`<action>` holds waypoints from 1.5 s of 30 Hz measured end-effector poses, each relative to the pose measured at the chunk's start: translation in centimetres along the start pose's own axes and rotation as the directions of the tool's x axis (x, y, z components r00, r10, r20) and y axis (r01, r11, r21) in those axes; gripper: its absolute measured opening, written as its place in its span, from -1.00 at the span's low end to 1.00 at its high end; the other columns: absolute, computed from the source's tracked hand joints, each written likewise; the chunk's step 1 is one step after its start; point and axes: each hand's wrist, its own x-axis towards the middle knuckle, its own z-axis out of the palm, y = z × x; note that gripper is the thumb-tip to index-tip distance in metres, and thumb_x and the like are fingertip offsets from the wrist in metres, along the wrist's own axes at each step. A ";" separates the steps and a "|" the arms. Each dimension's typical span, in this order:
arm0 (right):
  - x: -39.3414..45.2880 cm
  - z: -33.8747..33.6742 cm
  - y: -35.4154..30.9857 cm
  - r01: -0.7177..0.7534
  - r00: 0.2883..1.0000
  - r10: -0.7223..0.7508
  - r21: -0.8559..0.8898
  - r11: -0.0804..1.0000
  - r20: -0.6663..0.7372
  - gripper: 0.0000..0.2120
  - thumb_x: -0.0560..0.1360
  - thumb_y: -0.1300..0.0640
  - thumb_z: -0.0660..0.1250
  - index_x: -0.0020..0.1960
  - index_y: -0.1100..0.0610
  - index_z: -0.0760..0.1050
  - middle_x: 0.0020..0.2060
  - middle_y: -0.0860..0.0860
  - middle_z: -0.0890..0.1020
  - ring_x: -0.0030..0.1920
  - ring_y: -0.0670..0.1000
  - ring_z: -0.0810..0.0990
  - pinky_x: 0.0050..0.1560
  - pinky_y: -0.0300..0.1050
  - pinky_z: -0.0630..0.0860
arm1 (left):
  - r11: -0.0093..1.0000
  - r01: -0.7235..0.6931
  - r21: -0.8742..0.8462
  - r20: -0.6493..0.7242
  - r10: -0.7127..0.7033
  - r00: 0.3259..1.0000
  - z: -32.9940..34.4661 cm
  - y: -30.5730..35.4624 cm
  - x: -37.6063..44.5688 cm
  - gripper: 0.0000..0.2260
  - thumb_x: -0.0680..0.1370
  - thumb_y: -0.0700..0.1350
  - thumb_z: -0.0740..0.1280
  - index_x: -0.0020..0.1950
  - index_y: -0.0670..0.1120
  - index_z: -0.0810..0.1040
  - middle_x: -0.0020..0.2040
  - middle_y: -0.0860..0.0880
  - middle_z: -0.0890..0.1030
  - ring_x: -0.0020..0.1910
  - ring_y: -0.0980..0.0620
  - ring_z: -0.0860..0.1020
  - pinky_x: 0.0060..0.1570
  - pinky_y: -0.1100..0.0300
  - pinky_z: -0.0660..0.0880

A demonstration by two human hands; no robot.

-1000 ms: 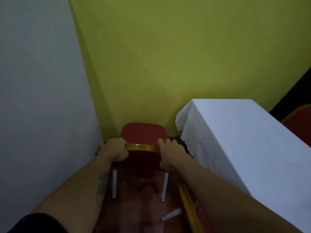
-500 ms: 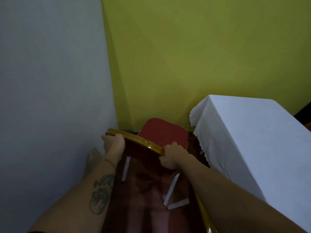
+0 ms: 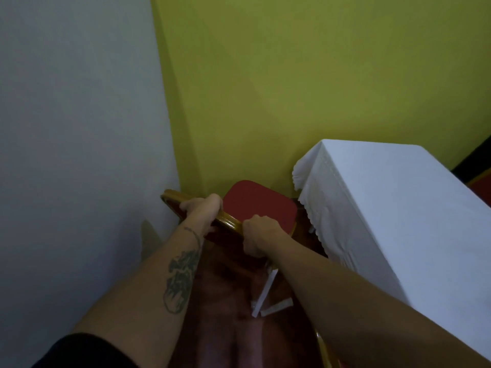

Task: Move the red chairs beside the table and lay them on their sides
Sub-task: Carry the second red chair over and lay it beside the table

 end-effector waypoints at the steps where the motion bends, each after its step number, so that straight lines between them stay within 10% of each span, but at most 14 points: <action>1: 0.0 0.0 -0.7 0.012 1.000 -0.012 -0.007 1.000 0.005 -0.59 0.56 0.07 0.34 0.38 0.18 0.50 0.24 0.15 0.58 0.20 0.21 0.61 0.06 0.05 0.54 | 1.000 -0.014 0.008 -0.013 0.014 1.000 -0.5 0.1 0.4 -0.42 0.30 -0.25 0.35 0.23 -0.16 0.14 0.10 -0.22 0.49 -0.13 -0.14 0.54 -0.29 0.01 0.58; 9: 0.6 0.0 -4.9 0.059 0.998 -0.060 0.040 0.997 0.019 -0.55 0.57 0.01 0.40 0.36 0.23 0.48 0.25 0.16 0.60 0.20 0.22 0.63 0.00 0.06 0.55 | 0.990 -0.131 0.056 0.060 0.128 0.990 -3.2 0.1 7.0 -0.02 -0.12 -0.21 0.27 0.36 -0.30 0.34 0.18 -0.31 0.54 -0.04 -0.27 0.61 -0.03 -0.30 0.62; 14: 1.5 0.1 -5.7 0.030 0.999 -0.031 0.140 0.990 0.007 -0.54 0.63 -0.02 0.29 0.40 0.25 0.42 0.33 0.20 0.54 0.28 0.25 0.57 0.15 0.12 0.54 | 0.979 -0.190 0.070 0.161 0.177 0.971 -3.4 1.2 6.8 -0.61 0.12 -0.21 0.31 -0.07 -0.25 0.49 -0.17 -0.21 0.49 -0.23 -0.17 0.52 -0.15 -0.07 0.51; 22: 3.8 -0.1 -5.4 -0.035 0.999 0.040 0.281 0.959 -0.009 -0.49 0.64 -0.08 0.27 0.42 0.21 0.26 0.36 0.24 0.51 0.36 0.30 0.51 0.22 0.13 0.45 | 0.959 -0.216 0.182 0.276 0.161 0.948 -1.9 3.8 10.2 -0.66 0.13 -0.16 0.39 -0.12 -0.19 0.55 -0.09 -0.17 0.55 -0.07 -0.17 0.54 0.14 -0.11 0.52; 26: 6.2 -0.6 -5.2 -0.046 0.997 0.061 0.279 0.959 -0.043 -0.44 0.65 -0.05 0.26 0.48 0.27 0.19 0.36 0.25 0.53 0.35 0.30 0.52 0.22 0.13 0.46 | 0.945 -0.235 0.226 0.340 0.150 0.928 -0.3 5.8 10.8 -0.93 0.34 -0.25 0.34 -0.22 -0.15 0.48 -0.24 -0.12 0.50 -0.24 -0.10 0.47 -0.14 0.08 0.43; 40: 11.5 -2.5 0.4 -0.223 0.973 0.226 0.451 0.864 0.048 -0.40 0.64 -0.14 0.24 0.48 0.27 0.26 0.38 0.24 0.51 0.37 0.29 0.49 0.26 0.10 0.43 | 0.887 -0.353 0.298 0.550 0.143 0.823 8.1 10.0 14.5 -0.83 0.19 -0.15 0.34 -0.26 -0.13 0.47 -0.18 -0.09 0.51 -0.17 -0.08 0.46 -0.14 0.08 0.41; 45: 12.8 -2.9 3.5 -0.294 0.952 0.297 0.480 0.827 0.072 -0.37 0.65 -0.17 0.21 0.51 0.26 0.23 0.40 0.24 0.49 0.38 0.29 0.48 0.25 0.12 0.44 | 0.905 -0.342 0.254 0.560 0.150 0.815 12.5 10.5 14.5 -0.91 0.43 -0.26 0.26 -0.26 -0.13 0.42 -0.26 -0.07 0.46 -0.28 -0.05 0.43 -0.22 0.13 0.40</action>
